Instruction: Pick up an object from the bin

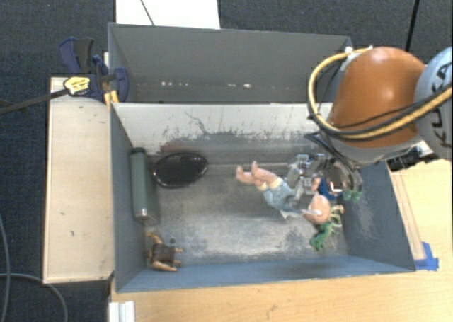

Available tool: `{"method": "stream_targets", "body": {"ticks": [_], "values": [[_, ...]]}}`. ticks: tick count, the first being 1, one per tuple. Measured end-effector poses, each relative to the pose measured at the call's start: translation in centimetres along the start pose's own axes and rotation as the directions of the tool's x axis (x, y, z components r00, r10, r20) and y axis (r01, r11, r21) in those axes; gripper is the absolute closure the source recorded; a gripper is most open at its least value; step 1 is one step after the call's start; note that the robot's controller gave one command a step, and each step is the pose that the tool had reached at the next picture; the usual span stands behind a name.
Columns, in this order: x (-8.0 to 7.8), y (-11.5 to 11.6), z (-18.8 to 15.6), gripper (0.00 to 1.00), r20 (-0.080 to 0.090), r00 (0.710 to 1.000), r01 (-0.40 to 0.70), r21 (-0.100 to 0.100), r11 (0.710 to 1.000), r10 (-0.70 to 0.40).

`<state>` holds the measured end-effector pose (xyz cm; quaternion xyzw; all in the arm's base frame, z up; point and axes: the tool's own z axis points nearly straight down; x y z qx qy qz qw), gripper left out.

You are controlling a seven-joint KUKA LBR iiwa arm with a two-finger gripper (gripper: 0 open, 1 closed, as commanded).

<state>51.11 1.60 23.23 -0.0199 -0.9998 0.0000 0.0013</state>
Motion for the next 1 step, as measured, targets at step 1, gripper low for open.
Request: {"method": "stream_targets", "body": {"ticks": [1], "values": [[-0.36, 0.54, -6.8, 1.0, 0.001, 0.998, -0.062, 0.0, 0.998, 0.062]]}}
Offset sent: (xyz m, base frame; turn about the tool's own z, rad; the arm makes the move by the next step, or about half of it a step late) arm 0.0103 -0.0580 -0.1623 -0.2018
